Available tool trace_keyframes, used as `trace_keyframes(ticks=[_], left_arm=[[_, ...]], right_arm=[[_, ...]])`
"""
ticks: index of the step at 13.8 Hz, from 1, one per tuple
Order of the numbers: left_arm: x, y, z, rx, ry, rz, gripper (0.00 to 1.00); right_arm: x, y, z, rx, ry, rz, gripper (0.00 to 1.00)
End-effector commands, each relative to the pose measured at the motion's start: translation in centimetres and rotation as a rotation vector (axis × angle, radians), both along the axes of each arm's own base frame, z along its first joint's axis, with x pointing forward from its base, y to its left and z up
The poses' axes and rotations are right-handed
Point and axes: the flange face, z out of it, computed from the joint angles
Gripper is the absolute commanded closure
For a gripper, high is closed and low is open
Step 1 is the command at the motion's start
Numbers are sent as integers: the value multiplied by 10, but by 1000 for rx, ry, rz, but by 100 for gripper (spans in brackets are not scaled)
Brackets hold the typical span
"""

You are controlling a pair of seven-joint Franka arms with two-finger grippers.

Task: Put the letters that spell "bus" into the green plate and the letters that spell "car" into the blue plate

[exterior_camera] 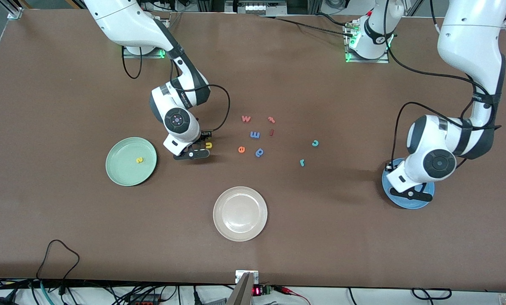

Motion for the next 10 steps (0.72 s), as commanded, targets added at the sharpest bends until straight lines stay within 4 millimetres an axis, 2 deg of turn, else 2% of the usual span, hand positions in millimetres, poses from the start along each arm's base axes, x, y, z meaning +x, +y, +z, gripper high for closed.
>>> trace_keyframes(ticks=[1,4,5,6,8,10], left_arm=[[2,-32,12,-9,15,-45,0],[-17,-118,33,-36,39,2,0],[-25,-158,37,-48,20,45,0],[-31,-186,39,-67,7,52,0],[-40,-232,24,-152,-34,45,0],[-66,-282,15,-166,-62,149,0]], right_arm=[[1,2,-5,10,-5,-18,48],[2,3,-19,19,-23,-21,49],[3,3,-19,22,-28,-21,50],[3,3,-20,22,-28,-23,57],[3,3,-20,22,-27,-24,77],[3,2,-15,21,-24,-21,89]])
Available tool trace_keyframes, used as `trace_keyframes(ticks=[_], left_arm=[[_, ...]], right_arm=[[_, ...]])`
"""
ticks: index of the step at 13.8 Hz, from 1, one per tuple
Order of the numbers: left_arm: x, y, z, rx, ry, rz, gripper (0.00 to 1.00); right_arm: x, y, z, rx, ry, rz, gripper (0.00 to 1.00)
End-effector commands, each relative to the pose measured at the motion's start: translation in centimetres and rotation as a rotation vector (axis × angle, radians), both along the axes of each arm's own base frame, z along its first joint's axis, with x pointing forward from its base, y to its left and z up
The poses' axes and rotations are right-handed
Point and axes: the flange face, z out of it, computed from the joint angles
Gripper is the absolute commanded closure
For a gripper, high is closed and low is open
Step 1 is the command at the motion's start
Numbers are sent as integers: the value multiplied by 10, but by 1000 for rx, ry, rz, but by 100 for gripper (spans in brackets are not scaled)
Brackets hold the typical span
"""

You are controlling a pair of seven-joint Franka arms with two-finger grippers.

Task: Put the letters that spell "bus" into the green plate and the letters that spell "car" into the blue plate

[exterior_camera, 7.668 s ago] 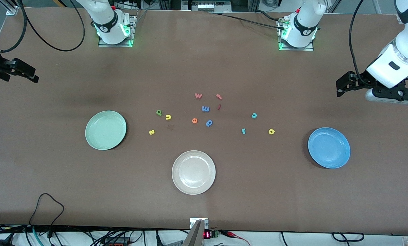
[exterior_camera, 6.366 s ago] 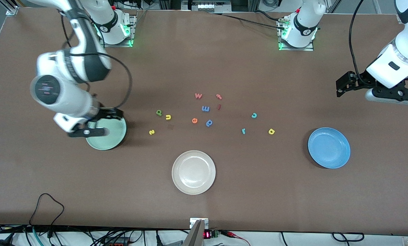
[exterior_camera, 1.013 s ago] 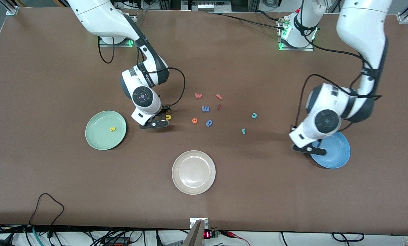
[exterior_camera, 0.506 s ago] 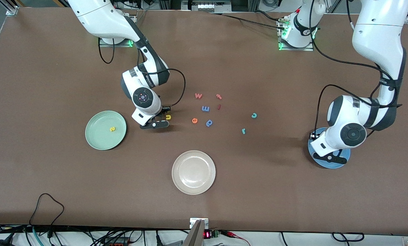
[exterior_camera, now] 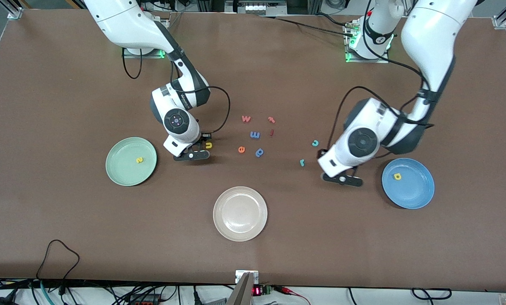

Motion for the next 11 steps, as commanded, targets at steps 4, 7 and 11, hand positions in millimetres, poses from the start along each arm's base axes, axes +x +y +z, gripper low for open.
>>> trace_keyframes(ticks=[4,7,11], left_arm=[[-26,-67,-46,-84,-47,161,32],[-26,-62,-62,-75,-35,163,41],[-18,-54,-75,-87,-60,178,50]], right_arm=[[16,-18,31,13,-9,-26,97],[56,-119,77,35,18,-49,96],[75,-211,74,55,28,-73,90]])
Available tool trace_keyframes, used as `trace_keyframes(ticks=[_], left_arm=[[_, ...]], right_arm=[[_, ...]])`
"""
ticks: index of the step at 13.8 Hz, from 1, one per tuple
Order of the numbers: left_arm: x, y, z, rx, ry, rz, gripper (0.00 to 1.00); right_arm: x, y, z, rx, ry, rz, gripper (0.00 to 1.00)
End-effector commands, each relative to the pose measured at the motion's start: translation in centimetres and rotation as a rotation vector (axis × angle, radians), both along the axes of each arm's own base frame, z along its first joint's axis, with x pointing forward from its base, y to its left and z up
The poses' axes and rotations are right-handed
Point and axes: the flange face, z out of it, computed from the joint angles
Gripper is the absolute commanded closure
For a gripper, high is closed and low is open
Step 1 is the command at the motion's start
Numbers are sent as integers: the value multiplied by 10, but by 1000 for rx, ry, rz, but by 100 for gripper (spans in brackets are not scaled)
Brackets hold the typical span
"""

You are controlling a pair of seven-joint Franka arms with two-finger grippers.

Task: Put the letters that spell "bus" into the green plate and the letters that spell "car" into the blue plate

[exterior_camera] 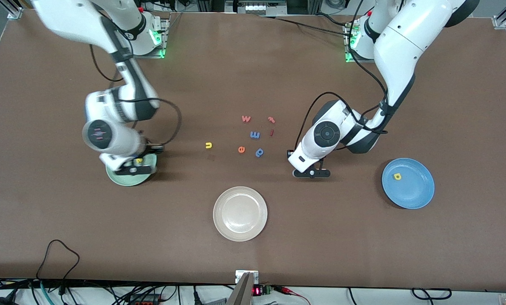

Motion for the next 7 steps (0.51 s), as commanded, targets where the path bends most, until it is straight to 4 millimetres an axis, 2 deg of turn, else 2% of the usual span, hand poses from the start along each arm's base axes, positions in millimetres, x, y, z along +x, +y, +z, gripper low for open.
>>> trace_keyframes(ticks=[1,4,5,6,7], left_arm=[[4,1,-7,-1,-22,5,56],[0,-1,-20,-9,-13,5,60],[1,-1,-21,-13,-17,6,60],[0,-1,-24,-14,-14,5,66],[1,-1,-23,-14,-16,1,79]], right_arm=[[-6,-16,-15,13,28,13,89],[-5,-22,-43,4,32,13,87],[-3,-29,-45,1,26,6,87],[-1,-36,-47,-8,20,3,87],[1,-39,-48,-20,2,12,87]])
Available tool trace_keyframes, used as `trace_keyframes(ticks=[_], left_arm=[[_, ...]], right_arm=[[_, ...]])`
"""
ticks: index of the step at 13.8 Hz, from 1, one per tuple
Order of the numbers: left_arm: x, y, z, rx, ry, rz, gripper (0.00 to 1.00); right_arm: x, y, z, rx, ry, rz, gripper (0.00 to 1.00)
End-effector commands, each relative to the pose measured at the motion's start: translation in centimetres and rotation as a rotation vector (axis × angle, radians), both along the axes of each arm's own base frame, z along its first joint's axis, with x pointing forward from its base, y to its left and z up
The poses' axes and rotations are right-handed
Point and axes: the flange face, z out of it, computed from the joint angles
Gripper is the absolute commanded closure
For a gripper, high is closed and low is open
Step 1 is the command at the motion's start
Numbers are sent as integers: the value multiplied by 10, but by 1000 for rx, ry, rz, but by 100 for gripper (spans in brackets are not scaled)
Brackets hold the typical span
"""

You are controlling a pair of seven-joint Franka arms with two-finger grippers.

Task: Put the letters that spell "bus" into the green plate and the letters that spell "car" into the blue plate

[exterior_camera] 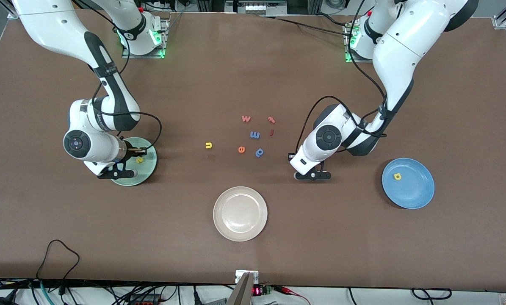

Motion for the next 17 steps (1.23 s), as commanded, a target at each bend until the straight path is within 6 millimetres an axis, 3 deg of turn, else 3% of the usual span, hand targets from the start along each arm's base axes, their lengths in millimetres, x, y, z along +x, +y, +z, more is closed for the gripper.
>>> trace_keyframes(ticks=[1,2,3,4,6,7,8,10,11,13,16,17], left_arm=[[3,1,-3,4,-19,-9,92],[7,10,1,19,-15,-9,95],[11,17,14,52,2,-34,97],[17,26,23,75,22,-42,97],[32,47,66,128,38,-21,97],[40,62,84,163,67,-29,97],[54,95,96,191,96,-48,97],[76,181,111,234,166,-134,97],[85,229,114,232,170,-172,97],[93,295,109,221,177,-243,97],[100,334,87,167,121,-279,97],[100,337,79,154,126,-282,97]], right_arm=[[6,-16,-5,-22,-34,-2,86],[7,-19,-8,-22,-39,-9,64],[7,-18,-7,-20,-40,-30,2],[7,-13,-4,-19,-39,-25,0],[3,3,4,-16,-23,-35,0],[-2,32,6,-11,-19,4,0],[-6,53,6,-9,-24,23,0],[-19,105,5,0,-28,24,2],[-28,132,4,14,-21,-10,14],[-41,169,0,41,-17,-50,28],[-57,213,1,63,-27,-99,32],[-59,220,-3,59,-34,-122,32]])
